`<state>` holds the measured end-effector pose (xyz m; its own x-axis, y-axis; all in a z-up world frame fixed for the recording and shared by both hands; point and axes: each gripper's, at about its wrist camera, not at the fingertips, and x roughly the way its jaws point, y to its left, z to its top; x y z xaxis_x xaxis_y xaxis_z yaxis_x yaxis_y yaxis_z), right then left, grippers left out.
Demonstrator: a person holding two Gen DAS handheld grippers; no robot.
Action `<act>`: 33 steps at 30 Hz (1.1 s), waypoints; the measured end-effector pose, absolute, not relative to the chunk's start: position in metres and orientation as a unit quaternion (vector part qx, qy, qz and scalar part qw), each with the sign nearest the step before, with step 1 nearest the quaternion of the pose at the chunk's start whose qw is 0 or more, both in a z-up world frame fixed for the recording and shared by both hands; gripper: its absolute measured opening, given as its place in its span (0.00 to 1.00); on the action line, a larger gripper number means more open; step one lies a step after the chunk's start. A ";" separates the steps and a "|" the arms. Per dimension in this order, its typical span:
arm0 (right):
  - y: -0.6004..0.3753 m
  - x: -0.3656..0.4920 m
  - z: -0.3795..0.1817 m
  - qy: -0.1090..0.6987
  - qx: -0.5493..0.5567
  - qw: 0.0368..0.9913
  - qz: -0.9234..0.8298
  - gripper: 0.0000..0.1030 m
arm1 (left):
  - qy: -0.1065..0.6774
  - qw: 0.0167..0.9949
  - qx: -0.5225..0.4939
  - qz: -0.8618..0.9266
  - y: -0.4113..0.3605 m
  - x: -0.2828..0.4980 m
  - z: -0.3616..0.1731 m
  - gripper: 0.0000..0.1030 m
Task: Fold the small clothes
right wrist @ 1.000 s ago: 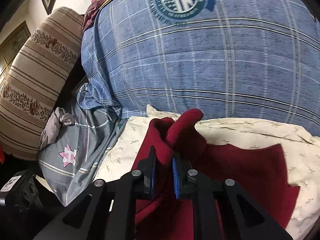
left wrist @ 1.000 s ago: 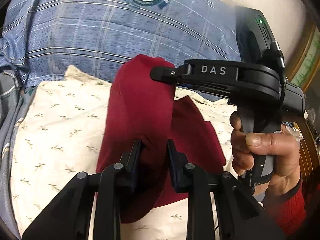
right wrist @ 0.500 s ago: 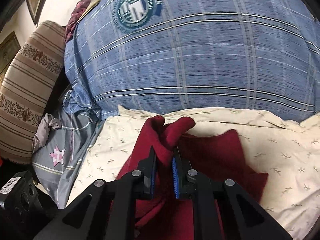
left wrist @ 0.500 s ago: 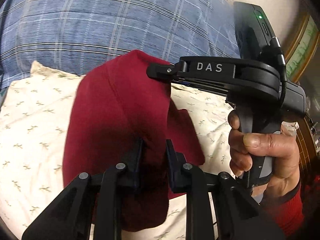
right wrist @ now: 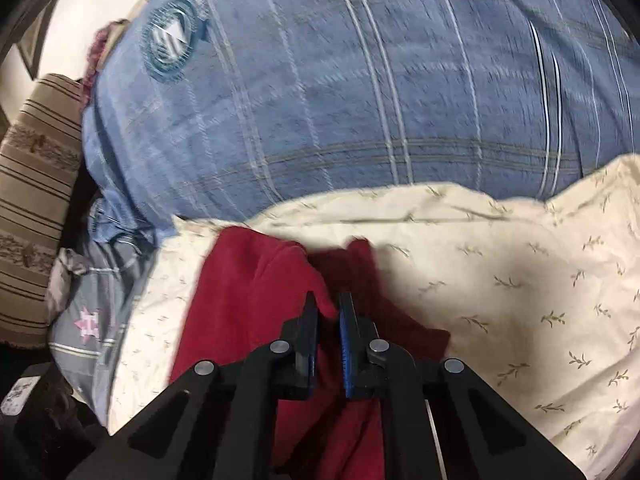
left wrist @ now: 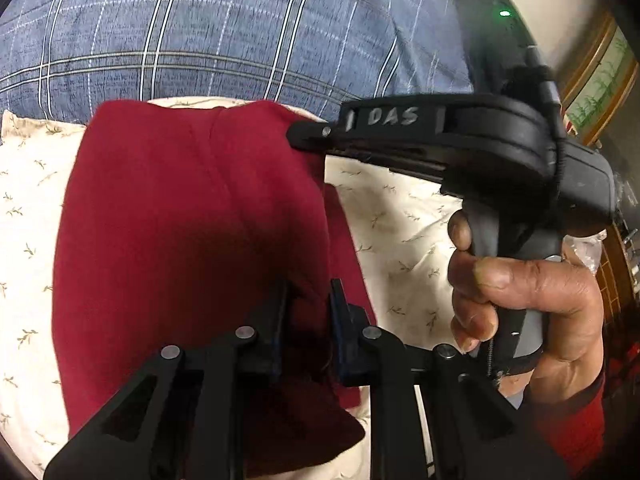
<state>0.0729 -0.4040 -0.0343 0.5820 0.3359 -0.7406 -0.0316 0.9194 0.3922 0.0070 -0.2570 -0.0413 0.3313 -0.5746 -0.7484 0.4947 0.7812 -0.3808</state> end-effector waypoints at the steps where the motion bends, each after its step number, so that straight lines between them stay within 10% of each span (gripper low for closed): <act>1: -0.404 0.075 -0.041 0.450 0.172 0.871 0.100 0.08 | 0.478 0.814 -0.043 -0.328 -0.258 0.007 -0.044 0.15; 10: -0.419 0.049 -0.034 0.432 0.206 0.872 0.098 0.27 | 0.468 0.803 -0.045 -0.367 -0.230 0.004 -0.021 0.34; 12: -0.415 0.027 -0.020 0.422 0.209 0.875 0.109 0.51 | 0.449 0.817 -0.042 -0.358 -0.207 -0.001 -0.010 0.44; 14: -0.404 0.003 -0.013 0.420 0.200 0.876 0.130 0.56 | 0.439 0.832 -0.027 -0.338 -0.187 -0.007 -0.006 0.45; 20: -0.362 -0.035 -0.030 0.449 0.181 0.861 0.155 0.54 | 0.439 0.850 -0.010 -0.290 -0.152 -0.013 -0.023 0.45; 22: -0.357 -0.035 -0.039 0.457 0.167 0.861 0.147 0.42 | 0.446 0.849 -0.010 -0.283 -0.147 -0.017 -0.032 0.45; 23: -0.353 -0.036 -0.041 0.457 0.151 0.866 0.138 0.17 | 0.449 0.848 -0.010 -0.281 -0.145 -0.019 -0.036 0.45; 33: -0.357 -0.066 -0.060 0.462 0.129 0.871 0.106 0.14 | 0.451 0.853 -0.002 -0.264 -0.142 -0.031 -0.059 0.49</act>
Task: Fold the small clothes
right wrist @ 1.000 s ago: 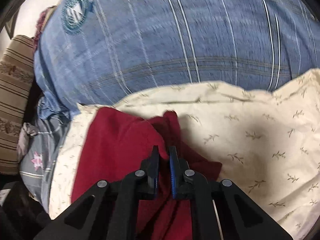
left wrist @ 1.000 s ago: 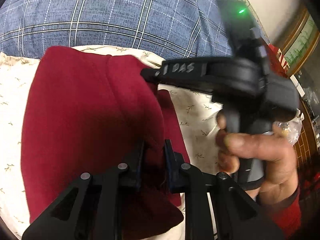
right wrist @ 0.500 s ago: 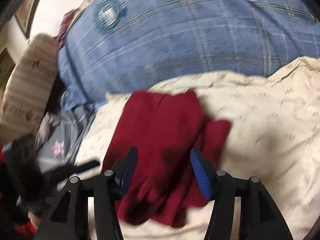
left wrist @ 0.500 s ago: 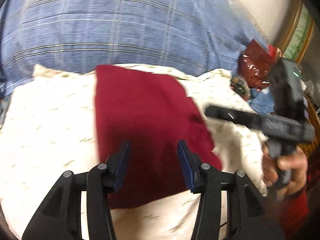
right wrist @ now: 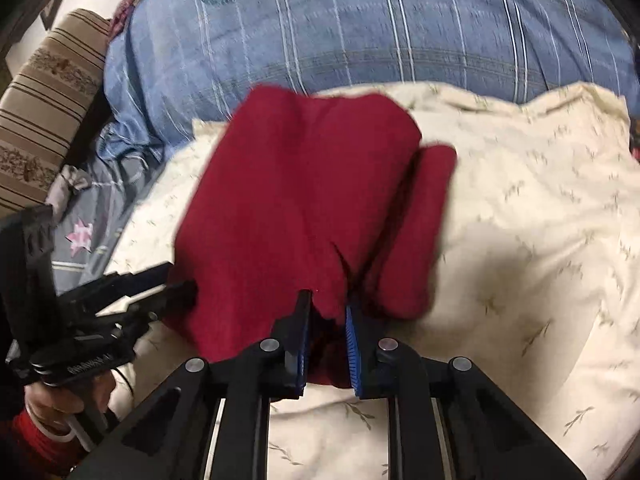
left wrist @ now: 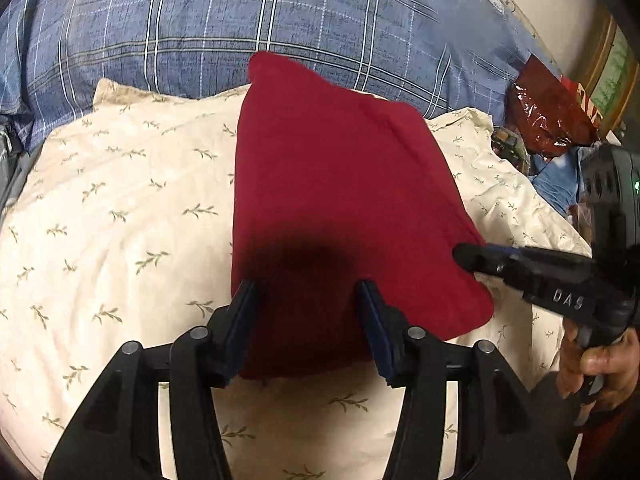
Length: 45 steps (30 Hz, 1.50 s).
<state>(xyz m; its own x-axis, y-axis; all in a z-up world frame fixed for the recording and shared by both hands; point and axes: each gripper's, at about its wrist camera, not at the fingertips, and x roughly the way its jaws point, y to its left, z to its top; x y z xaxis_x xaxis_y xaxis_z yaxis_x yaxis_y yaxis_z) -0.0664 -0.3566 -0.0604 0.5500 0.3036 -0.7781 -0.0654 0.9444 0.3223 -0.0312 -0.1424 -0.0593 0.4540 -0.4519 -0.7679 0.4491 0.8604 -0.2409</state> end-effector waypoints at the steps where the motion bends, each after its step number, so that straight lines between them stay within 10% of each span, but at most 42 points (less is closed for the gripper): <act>1: -0.358 -0.068 -0.057 0.460 0.132 0.871 0.108 0.14 | 0.450 0.854 -0.003 -0.262 -0.142 -0.032 -0.059 0.49; 9: -0.358 -0.070 -0.003 0.392 0.140 0.904 0.098 0.45 | 0.439 0.863 -0.002 -0.250 -0.138 -0.027 -0.046 0.49; 38: -0.345 -0.030 -0.063 0.439 0.114 0.890 0.039 0.42 | 0.435 0.869 0.006 -0.237 -0.154 -0.001 -0.055 0.70; 45: -0.371 -0.043 -0.049 0.397 0.175 0.900 0.042 0.54 | 0.438 0.864 -0.020 -0.249 -0.140 -0.001 -0.049 0.73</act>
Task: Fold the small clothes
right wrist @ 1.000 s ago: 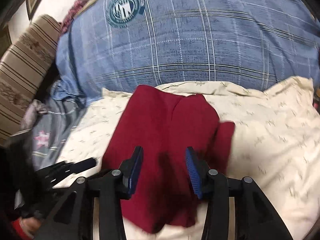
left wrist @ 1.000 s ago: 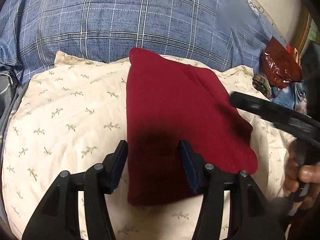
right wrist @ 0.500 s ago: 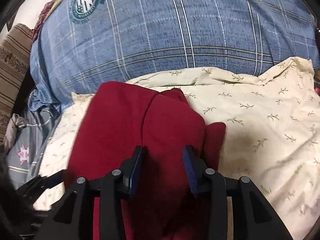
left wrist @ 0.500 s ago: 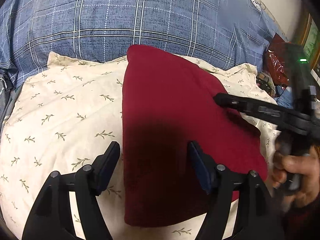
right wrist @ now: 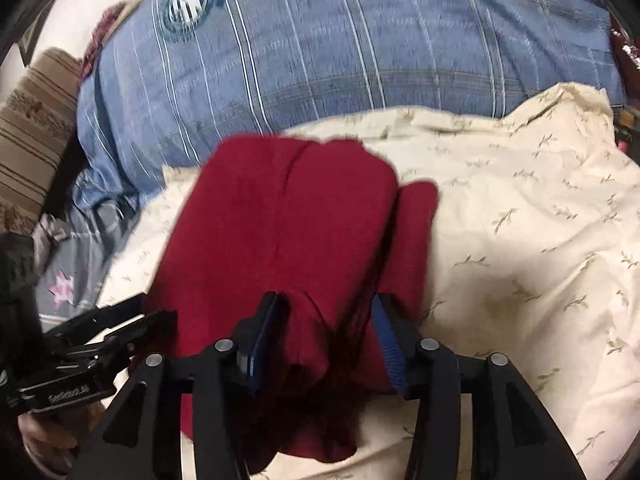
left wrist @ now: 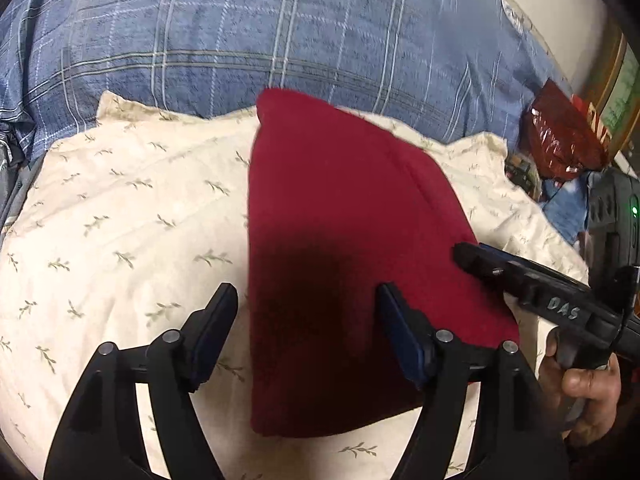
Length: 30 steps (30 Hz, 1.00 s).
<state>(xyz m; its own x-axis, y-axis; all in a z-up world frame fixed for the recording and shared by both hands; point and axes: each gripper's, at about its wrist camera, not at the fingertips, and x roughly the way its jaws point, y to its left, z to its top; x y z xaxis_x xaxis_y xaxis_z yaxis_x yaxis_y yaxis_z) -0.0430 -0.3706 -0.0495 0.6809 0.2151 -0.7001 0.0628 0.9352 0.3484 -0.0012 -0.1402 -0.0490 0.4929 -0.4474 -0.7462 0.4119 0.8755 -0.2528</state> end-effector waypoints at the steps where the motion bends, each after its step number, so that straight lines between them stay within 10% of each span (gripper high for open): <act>1: -0.377 -0.045 -0.046 0.387 0.189 0.902 0.037 0.58 | 0.435 0.866 -0.024 -0.244 -0.137 0.001 -0.047 0.77; 6: -0.407 -0.030 -0.055 0.377 0.248 0.891 0.038 0.81 | 0.444 0.857 -0.055 -0.256 -0.133 0.017 -0.049 0.79; 19: -0.400 0.006 -0.086 0.410 0.277 0.863 0.101 0.84 | 0.473 0.827 -0.076 -0.295 -0.148 0.051 -0.070 0.83; 25: -0.379 0.008 -0.080 0.404 0.218 0.882 0.100 0.66 | 0.467 0.829 -0.072 -0.298 -0.153 0.055 -0.073 0.83; 30: -0.374 0.000 -0.058 0.390 0.199 0.894 0.097 0.31 | 0.455 0.837 -0.057 -0.299 -0.159 0.049 -0.067 0.61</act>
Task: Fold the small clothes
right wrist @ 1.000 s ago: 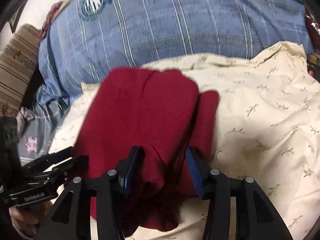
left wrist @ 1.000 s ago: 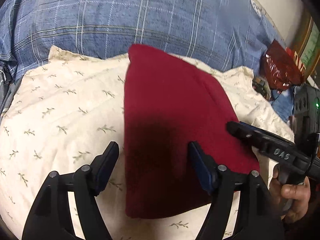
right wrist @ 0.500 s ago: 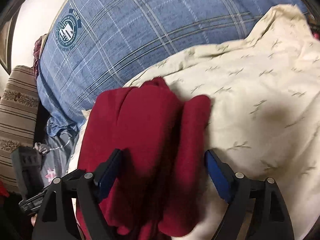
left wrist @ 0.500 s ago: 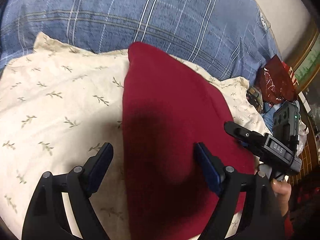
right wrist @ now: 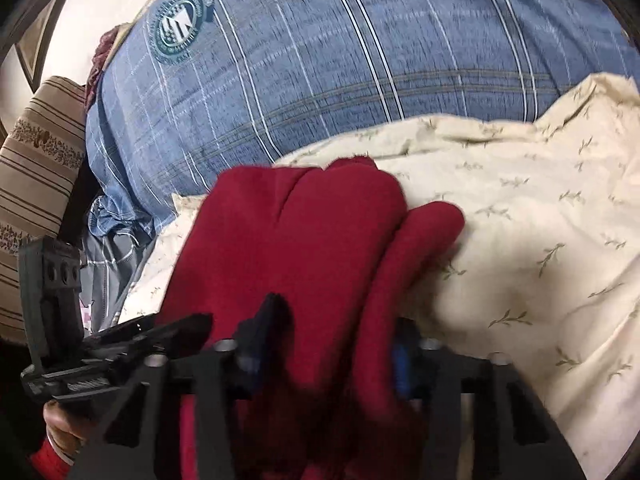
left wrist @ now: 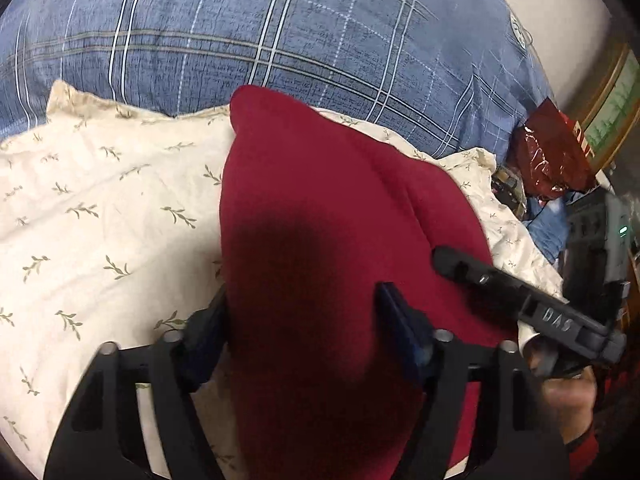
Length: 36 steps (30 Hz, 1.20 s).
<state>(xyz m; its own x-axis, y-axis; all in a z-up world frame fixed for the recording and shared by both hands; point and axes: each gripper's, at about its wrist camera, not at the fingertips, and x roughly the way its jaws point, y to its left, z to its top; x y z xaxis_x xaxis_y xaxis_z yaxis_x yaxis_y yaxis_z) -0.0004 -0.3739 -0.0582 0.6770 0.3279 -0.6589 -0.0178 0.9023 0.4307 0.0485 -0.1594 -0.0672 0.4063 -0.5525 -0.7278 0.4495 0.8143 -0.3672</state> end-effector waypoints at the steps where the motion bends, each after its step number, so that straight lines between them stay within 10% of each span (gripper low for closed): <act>1: -0.372 -0.003 -0.052 0.387 0.200 0.894 0.102 0.30 | 0.453 0.838 -0.058 -0.299 -0.158 0.047 -0.065 0.53; 16: -0.291 -0.048 -0.058 0.436 0.190 0.865 0.163 0.35 | 0.475 0.845 -0.047 -0.243 -0.072 -0.025 -0.042 0.46; 19: -0.290 -0.058 -0.061 0.436 0.174 0.872 0.138 0.48 | 0.476 0.846 -0.057 -0.234 -0.065 -0.028 -0.060 0.52; 27: -0.261 -0.099 -0.004 0.366 0.102 0.908 0.178 0.47 | 0.424 0.884 -0.031 -0.196 -0.058 -0.046 -0.041 0.69; 36: -0.237 -0.088 -0.059 0.415 0.054 0.899 0.129 0.43 | 0.388 0.908 -0.008 -0.160 -0.049 -0.065 -0.034 0.72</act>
